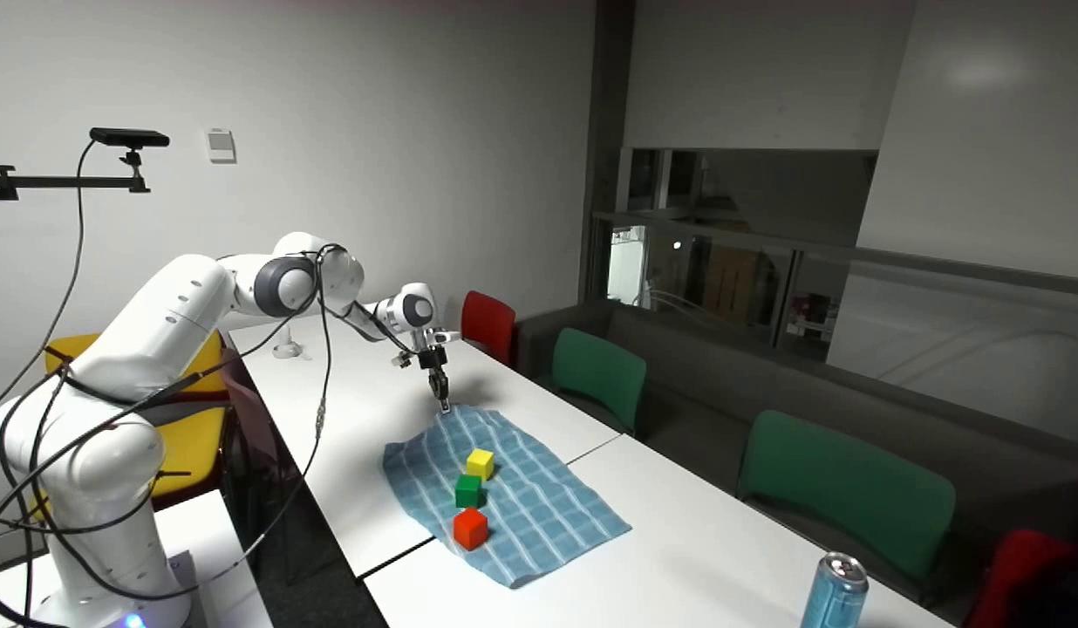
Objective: Unfold the cloth on the table
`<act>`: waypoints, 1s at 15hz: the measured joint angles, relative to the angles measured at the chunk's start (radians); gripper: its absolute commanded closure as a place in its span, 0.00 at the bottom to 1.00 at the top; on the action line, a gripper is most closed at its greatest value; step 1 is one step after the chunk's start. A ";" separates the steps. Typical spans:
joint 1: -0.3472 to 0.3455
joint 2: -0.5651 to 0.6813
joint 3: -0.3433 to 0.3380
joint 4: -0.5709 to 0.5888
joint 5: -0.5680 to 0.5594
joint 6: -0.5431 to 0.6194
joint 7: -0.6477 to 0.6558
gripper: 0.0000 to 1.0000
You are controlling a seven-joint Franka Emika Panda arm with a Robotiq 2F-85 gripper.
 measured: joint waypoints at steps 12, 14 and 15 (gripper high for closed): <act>0.058 -0.025 0.009 0.001 -0.051 0.011 -0.042 0.33; 0.058 -0.028 0.010 0.001 -0.051 0.024 -0.042 0.18; 0.058 -0.031 0.010 0.001 -0.052 0.035 -0.042 0.12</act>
